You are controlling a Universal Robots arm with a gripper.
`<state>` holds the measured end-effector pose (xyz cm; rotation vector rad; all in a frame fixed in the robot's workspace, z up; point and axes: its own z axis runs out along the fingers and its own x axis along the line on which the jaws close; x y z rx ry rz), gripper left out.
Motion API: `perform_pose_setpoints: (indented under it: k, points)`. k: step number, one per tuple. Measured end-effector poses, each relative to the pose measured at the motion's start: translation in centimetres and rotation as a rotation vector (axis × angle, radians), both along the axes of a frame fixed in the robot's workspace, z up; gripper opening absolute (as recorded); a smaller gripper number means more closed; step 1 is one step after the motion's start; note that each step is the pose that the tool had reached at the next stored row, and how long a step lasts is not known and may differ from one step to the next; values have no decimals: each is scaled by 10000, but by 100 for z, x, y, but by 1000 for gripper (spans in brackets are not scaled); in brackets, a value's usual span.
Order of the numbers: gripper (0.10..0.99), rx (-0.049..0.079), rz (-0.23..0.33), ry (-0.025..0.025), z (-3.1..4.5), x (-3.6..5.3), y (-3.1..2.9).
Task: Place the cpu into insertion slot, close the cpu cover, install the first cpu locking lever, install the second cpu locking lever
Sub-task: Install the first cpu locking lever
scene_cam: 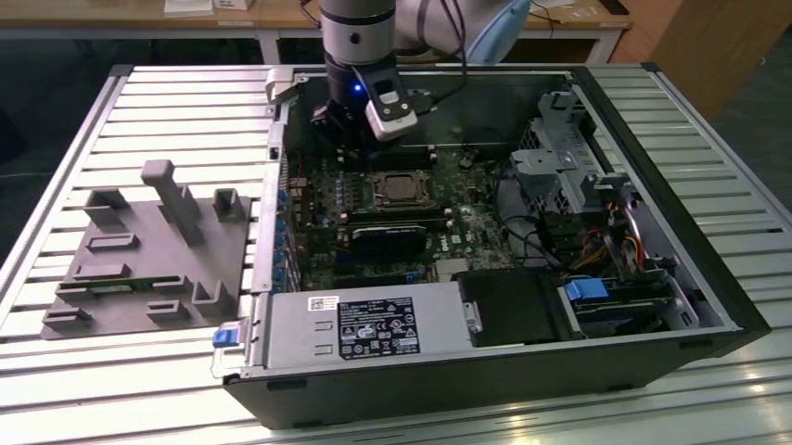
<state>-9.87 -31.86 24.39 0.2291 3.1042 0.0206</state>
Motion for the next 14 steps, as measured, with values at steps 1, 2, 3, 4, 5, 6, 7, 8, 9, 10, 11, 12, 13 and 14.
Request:
perform_pose_setpoints:
  k: [1,2,3,4,5,6,7,8,9,10,11,12,13,14]
  points:
    - [102,22,0,1,0,-14,0]
    - [102,80,1,0,0,-27,0]
    - [102,161,0,0,-1,-39,0]
    - [102,248,0,0,-1,-51,0]
    - [102,338,0,0,-1,-63,0]
    - [102,418,0,0,-1,-74,0]
    - [102,522,2,-1,-2,-82,0]
    - [102,661,2,0,-2,-89,0]
    - [102,836,1,-1,-2,-94,0]
    - [102,1004,1,-1,-1,-98,0]
    - [102,1173,0,0,-2,-103,0]
    - [102,1318,0,0,-2,-108,0]
    - [102,1464,0,-2,-2,-112,0]
    - [102,1604,0,-1,-2,-117,0]
